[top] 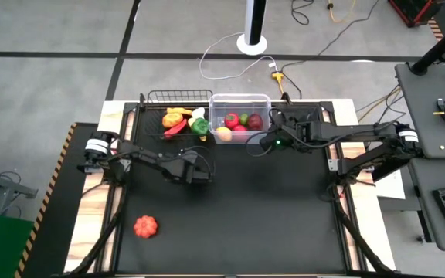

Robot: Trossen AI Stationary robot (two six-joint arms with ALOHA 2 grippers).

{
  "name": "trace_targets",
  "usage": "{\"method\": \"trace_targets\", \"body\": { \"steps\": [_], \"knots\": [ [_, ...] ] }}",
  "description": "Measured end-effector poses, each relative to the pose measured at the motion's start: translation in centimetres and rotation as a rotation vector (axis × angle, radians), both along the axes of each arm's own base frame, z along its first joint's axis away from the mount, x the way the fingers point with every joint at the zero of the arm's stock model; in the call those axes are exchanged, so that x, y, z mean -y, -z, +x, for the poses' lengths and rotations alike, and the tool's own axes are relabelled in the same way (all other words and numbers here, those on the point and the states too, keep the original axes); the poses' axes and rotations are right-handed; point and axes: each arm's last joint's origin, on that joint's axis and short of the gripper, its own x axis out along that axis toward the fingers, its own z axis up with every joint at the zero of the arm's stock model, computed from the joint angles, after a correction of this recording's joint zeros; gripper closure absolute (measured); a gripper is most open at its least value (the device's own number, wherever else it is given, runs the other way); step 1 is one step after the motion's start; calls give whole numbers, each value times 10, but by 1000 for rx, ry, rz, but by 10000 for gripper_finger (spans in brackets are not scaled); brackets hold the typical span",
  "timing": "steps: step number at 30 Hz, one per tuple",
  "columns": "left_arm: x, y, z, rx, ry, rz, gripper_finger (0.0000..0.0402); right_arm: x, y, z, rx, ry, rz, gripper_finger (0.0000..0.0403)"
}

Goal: Sort produce into baskets
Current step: Put the small green bell pepper into the black bin

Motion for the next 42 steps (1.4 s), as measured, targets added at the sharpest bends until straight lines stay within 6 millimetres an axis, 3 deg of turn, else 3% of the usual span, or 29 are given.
{"method": "trace_targets", "body": {
  "steps": [7, 24, 30, 36, 42],
  "knots": [
    [-1, 6, -6, -10, -11, 3, 137, 0, 3, -1, -8, 0, 1, 186],
    [-1, 8, -7, -1, -25, -13, 256, 0, 3, -1, -8, 0, 2, 186],
    [1, 8, -7, -1, -18, -13, 269, 0, 3, -1, -7, 0, 3, 186],
    [21, 3, -6, 1, 50, -34, 269, -6, 2, 1, -13, -27, -8, 186],
    [52, -22, -5, 74, 228, -26, 270, -25, 1, 9, 24, -133, -31, 186]
  ]
}}
